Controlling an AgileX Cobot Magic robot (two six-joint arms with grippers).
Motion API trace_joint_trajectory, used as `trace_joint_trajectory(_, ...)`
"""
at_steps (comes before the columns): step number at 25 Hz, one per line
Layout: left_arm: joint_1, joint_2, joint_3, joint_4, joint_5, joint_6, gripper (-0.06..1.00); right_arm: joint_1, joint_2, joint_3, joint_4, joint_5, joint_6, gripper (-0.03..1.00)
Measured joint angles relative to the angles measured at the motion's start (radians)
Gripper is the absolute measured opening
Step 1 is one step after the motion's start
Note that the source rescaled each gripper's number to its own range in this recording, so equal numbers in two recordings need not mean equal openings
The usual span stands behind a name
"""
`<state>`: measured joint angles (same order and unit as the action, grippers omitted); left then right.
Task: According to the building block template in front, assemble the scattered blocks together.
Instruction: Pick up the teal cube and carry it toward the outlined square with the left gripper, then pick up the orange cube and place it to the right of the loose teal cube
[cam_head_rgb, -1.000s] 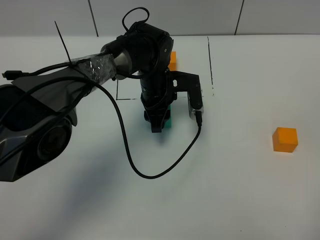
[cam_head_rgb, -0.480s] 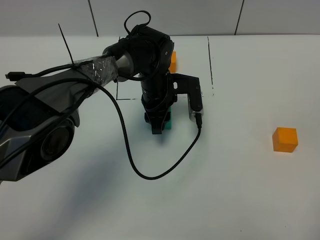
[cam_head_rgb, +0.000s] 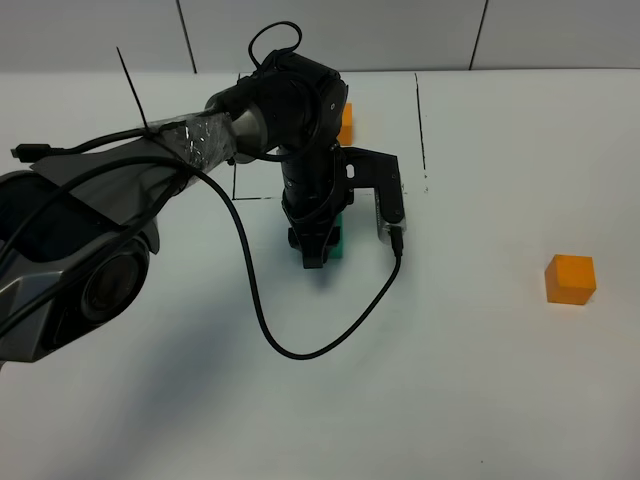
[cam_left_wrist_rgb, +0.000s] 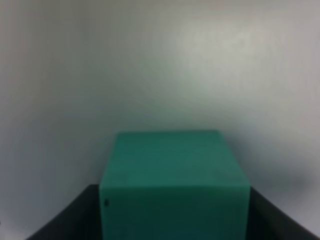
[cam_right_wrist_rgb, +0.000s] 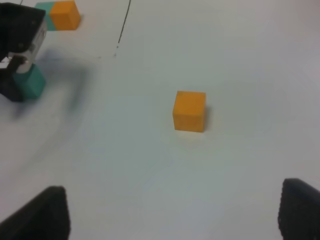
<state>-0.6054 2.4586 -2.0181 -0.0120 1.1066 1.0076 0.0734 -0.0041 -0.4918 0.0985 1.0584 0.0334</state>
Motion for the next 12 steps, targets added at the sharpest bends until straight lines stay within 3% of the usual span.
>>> trace_joint_trajectory(4,-0.001,-0.007,-0.027,0.000,0.032,-0.050,0.71,0.000,0.000,0.000,0.000,0.000,0.000,0.82)
trace_joint_trajectory(6,-0.002,-0.020,-0.044,0.012,0.063,-0.081,0.87,0.000,0.000,0.000,0.000,0.000,0.000,0.82)
trace_joint_trajectory(8,-0.003,-0.040,-0.062,0.044,0.084,-0.135,0.97,0.000,0.000,0.000,0.000,0.000,0.000,0.82)
trace_joint_trajectory(12,0.008,-0.101,-0.076,0.151,0.084,-0.316,1.00,0.000,0.000,0.000,0.000,0.000,0.000,0.82)
